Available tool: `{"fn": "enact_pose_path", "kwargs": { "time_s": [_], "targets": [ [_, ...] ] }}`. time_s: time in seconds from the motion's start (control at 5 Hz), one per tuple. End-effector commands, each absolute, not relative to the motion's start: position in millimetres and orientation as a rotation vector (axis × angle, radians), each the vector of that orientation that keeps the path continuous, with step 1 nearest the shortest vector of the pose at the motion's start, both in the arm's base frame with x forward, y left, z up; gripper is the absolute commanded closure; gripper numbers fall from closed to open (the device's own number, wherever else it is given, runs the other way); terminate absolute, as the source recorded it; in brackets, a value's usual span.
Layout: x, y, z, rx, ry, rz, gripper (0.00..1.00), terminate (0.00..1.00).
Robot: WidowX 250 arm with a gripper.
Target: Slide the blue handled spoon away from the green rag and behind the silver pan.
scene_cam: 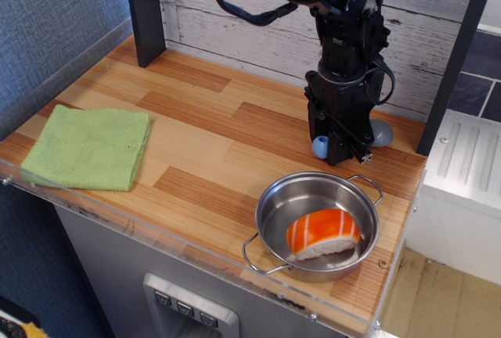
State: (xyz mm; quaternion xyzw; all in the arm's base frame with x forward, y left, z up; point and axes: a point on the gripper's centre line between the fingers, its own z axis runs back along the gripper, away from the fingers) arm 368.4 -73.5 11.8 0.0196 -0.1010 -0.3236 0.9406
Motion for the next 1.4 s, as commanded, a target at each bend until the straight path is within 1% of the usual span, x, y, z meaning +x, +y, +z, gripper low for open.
{"fn": "enact_pose_path", "kwargs": {
  "time_s": [0.0,0.2,0.4,0.8,1.2],
  "targets": [
    [360.8,-69.7,25.9,0.046,-0.208,-0.632,0.00,0.00],
    [360.0,-68.0,26.8,0.042,-0.209,-0.622,0.00,0.00],
    [360.4,-66.2,41.3,0.019,-0.238,-0.612,0.00,0.00],
    [359.3,-62.3,89.9,0.021,-0.334,-0.599,0.00,0.00],
    [342.0,-51.3,137.6,0.006,-0.417,-0.554,0.00,0.00]
  ]
}}
